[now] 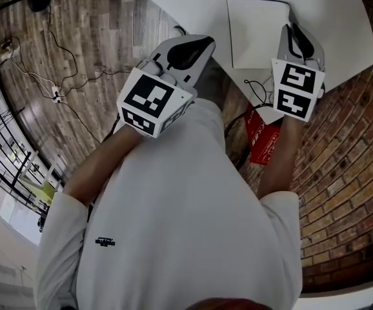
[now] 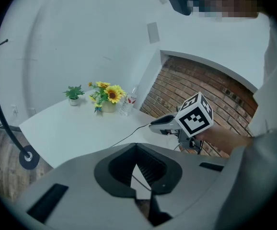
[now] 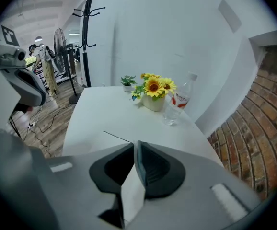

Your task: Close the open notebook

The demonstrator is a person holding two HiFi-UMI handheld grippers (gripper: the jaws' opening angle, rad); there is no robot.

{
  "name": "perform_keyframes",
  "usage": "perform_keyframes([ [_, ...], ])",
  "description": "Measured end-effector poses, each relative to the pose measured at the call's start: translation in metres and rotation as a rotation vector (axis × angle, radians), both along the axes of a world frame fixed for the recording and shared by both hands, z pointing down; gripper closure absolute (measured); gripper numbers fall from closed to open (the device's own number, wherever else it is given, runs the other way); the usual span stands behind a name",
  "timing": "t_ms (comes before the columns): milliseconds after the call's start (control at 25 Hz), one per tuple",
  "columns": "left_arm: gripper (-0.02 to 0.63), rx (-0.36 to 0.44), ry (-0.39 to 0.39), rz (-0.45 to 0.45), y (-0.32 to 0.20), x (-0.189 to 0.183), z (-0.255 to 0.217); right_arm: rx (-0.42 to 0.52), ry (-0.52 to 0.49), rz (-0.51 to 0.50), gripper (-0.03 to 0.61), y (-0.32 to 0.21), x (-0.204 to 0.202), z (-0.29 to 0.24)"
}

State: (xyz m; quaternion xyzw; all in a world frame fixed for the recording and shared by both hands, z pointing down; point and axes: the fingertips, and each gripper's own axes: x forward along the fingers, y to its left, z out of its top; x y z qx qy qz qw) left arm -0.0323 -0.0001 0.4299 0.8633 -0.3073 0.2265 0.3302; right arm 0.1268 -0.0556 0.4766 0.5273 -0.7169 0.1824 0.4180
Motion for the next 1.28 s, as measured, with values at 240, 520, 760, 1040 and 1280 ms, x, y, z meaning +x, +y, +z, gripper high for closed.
perform_keyframes([
  [240,0.604,-0.004,0.004,0.014,-0.002,-0.019,0.003,0.009,0.018,0.039,0.508,0.0,-0.017,0.003],
  [520,0.604,-0.007,0.008,0.043,-0.001,-0.034,0.001,0.017,0.016,0.104,0.499,0.004,-0.033,0.0],
  [760,0.604,-0.011,0.017,0.055,-0.007,-0.041,0.0,0.009,0.036,0.144,0.491,0.006,-0.046,0.005],
  [1040,0.604,-0.013,0.011,0.055,-0.018,-0.051,0.002,0.046,0.094,0.219,0.477,-0.002,-0.046,0.004],
  [1280,0.604,-0.019,0.01,0.046,-0.025,-0.061,0.005,0.069,0.125,0.245,0.475,-0.004,-0.059,0.008],
])
